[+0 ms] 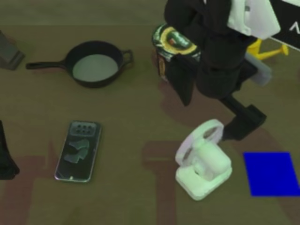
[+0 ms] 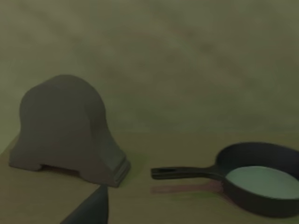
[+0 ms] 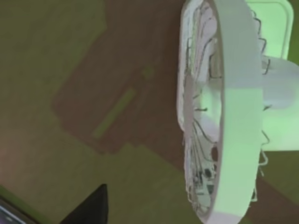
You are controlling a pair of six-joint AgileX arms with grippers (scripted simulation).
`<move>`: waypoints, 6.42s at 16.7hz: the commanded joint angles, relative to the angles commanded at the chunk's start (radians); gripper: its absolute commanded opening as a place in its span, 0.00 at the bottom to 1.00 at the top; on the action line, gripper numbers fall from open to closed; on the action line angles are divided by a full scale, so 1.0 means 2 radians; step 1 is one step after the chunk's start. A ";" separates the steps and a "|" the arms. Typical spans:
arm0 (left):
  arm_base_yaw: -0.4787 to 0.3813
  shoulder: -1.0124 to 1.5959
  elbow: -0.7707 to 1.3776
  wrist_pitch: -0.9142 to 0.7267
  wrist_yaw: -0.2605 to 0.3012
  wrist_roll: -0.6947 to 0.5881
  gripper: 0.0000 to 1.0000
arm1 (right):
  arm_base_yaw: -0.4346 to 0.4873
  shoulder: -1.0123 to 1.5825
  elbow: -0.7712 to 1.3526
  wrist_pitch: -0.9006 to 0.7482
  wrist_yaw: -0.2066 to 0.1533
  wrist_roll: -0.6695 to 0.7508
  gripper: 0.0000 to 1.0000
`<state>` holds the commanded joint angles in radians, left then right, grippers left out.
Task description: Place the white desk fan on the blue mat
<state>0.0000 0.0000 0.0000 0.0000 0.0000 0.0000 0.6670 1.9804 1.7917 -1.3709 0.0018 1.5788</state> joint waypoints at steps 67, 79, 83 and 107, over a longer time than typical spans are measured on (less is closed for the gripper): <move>0.000 0.000 0.000 0.000 0.000 0.000 1.00 | -0.062 -0.053 -0.087 -0.036 -0.013 -0.435 0.00; 0.000 0.000 0.000 0.000 0.000 0.000 1.00 | -0.155 -0.155 -0.200 -0.032 -0.003 -1.189 0.00; 0.000 0.000 0.000 0.000 0.000 0.000 1.00 | -0.175 -0.190 -0.215 -0.016 -0.001 -1.347 0.00; 0.000 0.000 0.000 0.000 0.000 0.000 1.00 | -0.186 -0.205 -0.280 0.065 -0.001 -1.426 0.23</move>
<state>0.0000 0.0000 0.0000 0.0000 0.0000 0.0000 0.2950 1.5696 1.2311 -1.2407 -0.0010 -1.2737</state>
